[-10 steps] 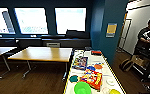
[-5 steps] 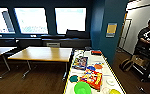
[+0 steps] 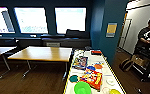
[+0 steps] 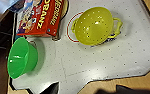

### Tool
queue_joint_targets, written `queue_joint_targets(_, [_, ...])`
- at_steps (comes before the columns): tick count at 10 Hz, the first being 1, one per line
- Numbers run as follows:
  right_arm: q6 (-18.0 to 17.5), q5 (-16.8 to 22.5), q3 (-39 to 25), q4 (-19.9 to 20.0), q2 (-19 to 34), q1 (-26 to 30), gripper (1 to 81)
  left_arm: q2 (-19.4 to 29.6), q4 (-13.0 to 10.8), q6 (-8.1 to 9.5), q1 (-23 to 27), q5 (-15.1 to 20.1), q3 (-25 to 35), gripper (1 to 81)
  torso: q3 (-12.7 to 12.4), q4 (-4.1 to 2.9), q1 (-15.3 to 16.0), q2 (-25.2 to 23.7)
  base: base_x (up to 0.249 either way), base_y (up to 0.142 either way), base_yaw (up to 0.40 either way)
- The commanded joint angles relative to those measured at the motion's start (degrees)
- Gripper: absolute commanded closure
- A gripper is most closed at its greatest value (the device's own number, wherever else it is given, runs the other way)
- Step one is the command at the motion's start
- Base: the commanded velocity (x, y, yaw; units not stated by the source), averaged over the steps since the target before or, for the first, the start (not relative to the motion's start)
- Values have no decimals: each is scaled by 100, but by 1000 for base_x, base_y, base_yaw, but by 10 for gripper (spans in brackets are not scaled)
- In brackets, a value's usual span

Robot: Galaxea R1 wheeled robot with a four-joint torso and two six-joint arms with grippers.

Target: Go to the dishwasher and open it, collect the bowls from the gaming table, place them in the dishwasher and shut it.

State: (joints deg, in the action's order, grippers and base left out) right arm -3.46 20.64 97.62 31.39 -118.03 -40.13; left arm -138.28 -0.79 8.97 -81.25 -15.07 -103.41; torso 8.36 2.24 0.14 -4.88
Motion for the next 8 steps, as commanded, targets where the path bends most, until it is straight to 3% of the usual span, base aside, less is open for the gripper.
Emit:
queue_joint_targets(1, [30, 256, 10, 139, 216, 694, 10, 133, -9, -10, 316, 206, -3, 10, 243, 0, 0, 0, 0, 0, 0])
queue_joint_targets(4, [30, 283, 10, 139, 224, 703, 10, 116, -17, -10, 316, 206, -4, 10, 570, 0, 2, 2, 0, 0, 0])
queue_joint_targets(8, [30, 291, 36, 139, 216, 791, 10, 554, -17, -1, 403, 189, 497, 10, 496, 0, 7, 9, 0, 0, 0])
